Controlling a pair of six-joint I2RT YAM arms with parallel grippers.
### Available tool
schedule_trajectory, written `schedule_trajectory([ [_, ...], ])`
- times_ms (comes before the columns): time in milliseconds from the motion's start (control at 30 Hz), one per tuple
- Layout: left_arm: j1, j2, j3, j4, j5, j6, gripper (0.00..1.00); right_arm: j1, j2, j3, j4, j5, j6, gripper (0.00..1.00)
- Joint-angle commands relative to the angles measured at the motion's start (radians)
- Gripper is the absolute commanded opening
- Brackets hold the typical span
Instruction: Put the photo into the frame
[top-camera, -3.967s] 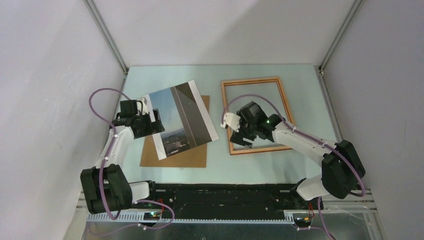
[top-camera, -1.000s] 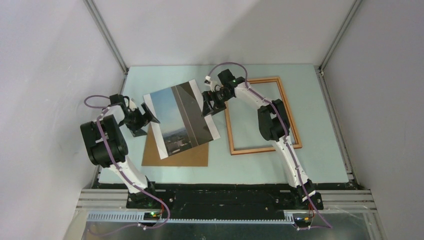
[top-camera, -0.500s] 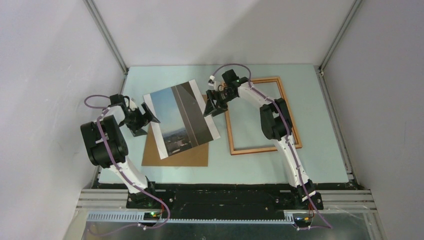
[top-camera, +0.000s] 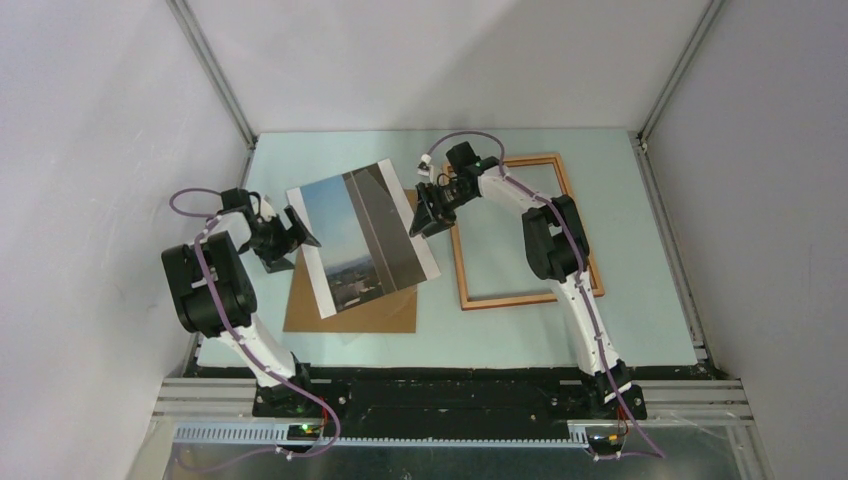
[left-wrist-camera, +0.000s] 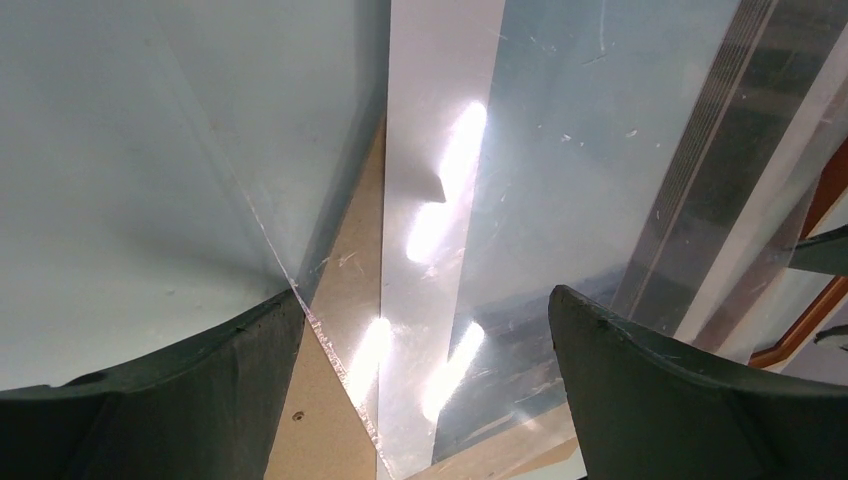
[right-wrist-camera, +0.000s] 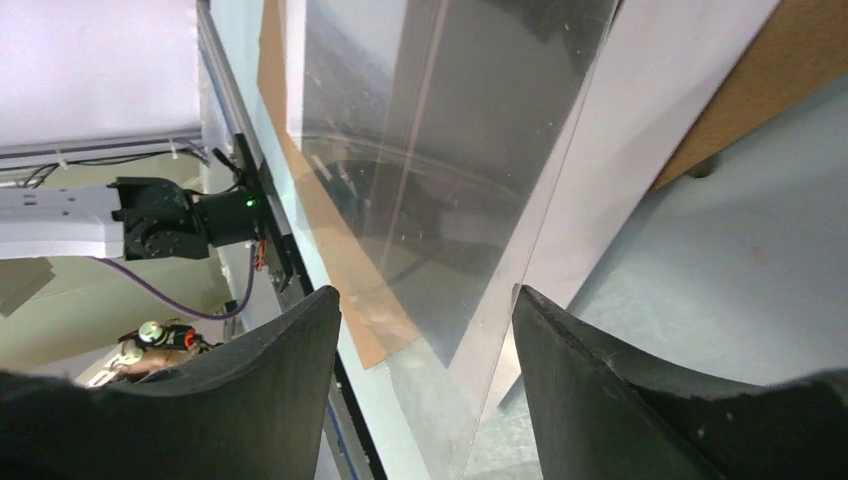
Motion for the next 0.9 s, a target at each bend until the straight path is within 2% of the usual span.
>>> schedule_trajectory([
  [0, -0.026, 0.004, -0.034, 0.020, -0.009, 0.037, 0.98, 0.013, -0.103, -0.028, 0.052, -0.094, 0.026, 0.67],
  [600, -0.102, -0.060, -0.047, 0.021, 0.001, 0.109, 0.98, 0.027, -0.136, -0.164, 0.219, -0.156, 0.186, 0.63],
  [867, -0.140, -0.060, -0.048, 0.026, 0.019, 0.130, 0.98, 0.036, -0.097, -0.112, 0.248, -0.145, 0.237, 0.63],
])
